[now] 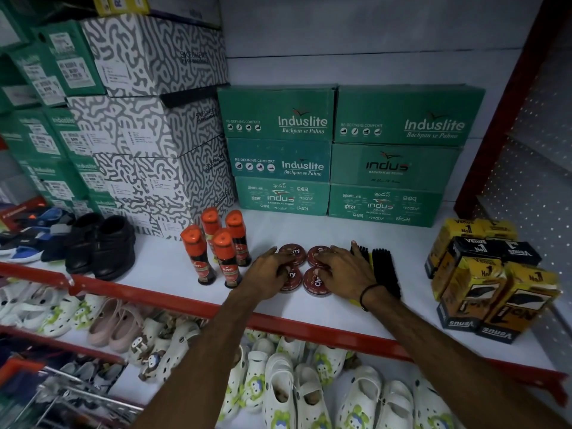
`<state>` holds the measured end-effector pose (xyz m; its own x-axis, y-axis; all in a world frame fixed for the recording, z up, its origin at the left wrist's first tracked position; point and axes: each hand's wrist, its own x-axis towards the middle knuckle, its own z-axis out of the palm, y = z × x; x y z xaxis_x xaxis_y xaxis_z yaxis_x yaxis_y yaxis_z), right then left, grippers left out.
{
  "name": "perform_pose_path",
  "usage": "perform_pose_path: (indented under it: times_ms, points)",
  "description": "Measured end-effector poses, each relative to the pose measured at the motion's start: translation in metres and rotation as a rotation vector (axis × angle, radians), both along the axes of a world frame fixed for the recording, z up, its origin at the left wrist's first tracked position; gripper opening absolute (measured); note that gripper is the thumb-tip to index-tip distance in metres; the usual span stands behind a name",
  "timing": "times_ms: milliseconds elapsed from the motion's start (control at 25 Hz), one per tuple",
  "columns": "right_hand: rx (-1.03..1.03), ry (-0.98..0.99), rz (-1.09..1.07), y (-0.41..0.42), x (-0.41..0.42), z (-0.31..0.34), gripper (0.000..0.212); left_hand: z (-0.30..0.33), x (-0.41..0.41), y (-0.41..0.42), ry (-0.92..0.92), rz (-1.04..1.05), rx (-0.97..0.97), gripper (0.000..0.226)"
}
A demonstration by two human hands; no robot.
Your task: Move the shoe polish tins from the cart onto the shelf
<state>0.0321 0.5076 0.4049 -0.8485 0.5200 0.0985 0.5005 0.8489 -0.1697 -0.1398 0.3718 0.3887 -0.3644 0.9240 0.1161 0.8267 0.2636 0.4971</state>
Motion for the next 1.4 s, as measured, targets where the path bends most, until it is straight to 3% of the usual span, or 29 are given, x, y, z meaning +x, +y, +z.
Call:
perform_pose_path:
  times_ms: [160,360,520,680,760,1400]
  points:
    - [-0.053,0.102,-0.058,0.003,0.011,0.016,0.056,0.012,0.013,0.002,0.078,-0.043,0.077,0.058]
    - [-0.141,0.326,-0.260,0.031,0.060,0.036,0.049,0.032,0.066,0.028,0.095,-0.128,0.178,0.038]
    - [-0.220,0.276,-0.391,0.032,0.100,0.028,0.042,0.027,0.105,0.049,0.190,-0.210,-0.009,0.065]
    - [-0.417,0.241,-0.437,0.024,0.110,0.016,0.051,0.016,0.117,0.056,0.209,-0.233,-0.015,0.081]
    - [-0.417,0.256,-0.439,0.021,0.110,0.014,0.052,0.015,0.115,0.058,0.274,-0.232,-0.084,0.090]
    - [-0.354,0.236,-0.439,0.016,0.104,0.020,0.057,0.016,0.114,0.048,0.241,-0.188,-0.095,0.092]
